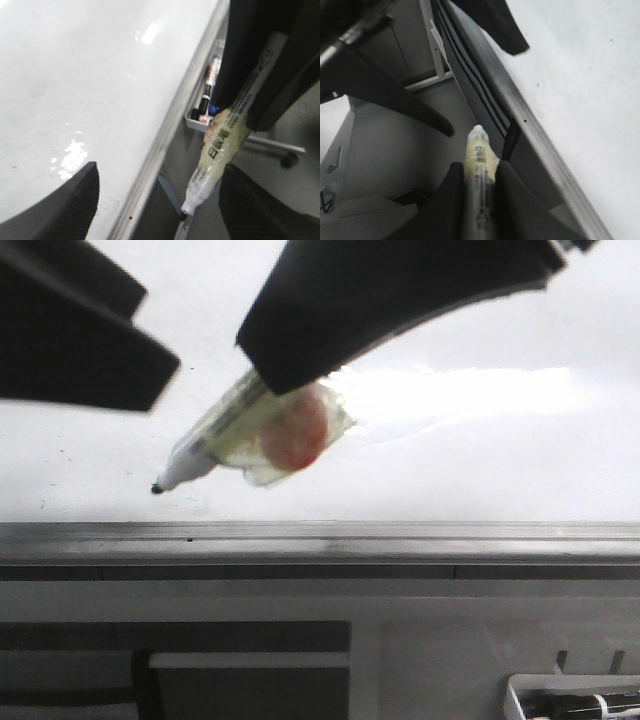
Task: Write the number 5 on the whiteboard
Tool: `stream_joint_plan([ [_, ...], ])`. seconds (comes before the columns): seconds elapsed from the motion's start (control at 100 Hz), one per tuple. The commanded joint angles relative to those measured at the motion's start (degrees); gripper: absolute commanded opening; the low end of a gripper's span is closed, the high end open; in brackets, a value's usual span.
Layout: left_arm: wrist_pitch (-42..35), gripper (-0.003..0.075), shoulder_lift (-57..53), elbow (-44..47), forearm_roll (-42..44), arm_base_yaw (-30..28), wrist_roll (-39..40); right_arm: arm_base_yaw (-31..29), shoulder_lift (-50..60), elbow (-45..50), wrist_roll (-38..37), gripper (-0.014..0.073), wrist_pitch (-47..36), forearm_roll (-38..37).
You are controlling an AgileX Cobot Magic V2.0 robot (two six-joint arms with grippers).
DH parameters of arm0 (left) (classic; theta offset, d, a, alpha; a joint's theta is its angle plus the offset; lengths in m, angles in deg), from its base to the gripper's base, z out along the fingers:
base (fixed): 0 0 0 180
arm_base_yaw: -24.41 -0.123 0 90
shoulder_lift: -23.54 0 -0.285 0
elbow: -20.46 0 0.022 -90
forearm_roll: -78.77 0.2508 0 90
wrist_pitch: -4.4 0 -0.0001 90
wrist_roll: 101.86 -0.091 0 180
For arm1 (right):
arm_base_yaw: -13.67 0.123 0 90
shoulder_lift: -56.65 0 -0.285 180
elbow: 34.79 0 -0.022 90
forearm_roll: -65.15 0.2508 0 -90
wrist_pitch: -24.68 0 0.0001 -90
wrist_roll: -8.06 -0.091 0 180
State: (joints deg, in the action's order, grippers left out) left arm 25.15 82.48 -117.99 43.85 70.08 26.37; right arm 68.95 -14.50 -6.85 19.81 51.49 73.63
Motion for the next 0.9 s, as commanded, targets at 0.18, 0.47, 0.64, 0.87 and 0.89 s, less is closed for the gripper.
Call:
stream_joint_plan([
  [0.18, -3.81, 0.026, -18.79, 2.53, -1.37, -9.03, 12.74, -6.0, 1.2, -3.14, -12.46, -0.0039, -1.72, -8.91],
  [0.47, -3.36, -0.002, -36.04, 10.62, -1.94, -16.6, 17.17, -6.93, 0.44, -3.14, -19.1, -0.0039, -7.95, -20.71],
  [0.64, -3.25, -0.002, -38.78, 12.91, -5.06, -16.92, 17.17, -11.52, -1.27, -3.14, -19.1, -0.004, -8.24, -20.71],
  [0.87, -2.82, -0.002, -38.77, 12.9, -5.51, -16.92, 17.17, -12.98, -1.81, -3.14, -19.1, -0.004, -9.88, -21.16],
  [0.89, -2.82, -0.002, -38.77, 12.9, -5.51, -16.92, 17.17, -13.01, -1.86, -3.14, -19.1, -0.004, -9.88, -21.47],
])
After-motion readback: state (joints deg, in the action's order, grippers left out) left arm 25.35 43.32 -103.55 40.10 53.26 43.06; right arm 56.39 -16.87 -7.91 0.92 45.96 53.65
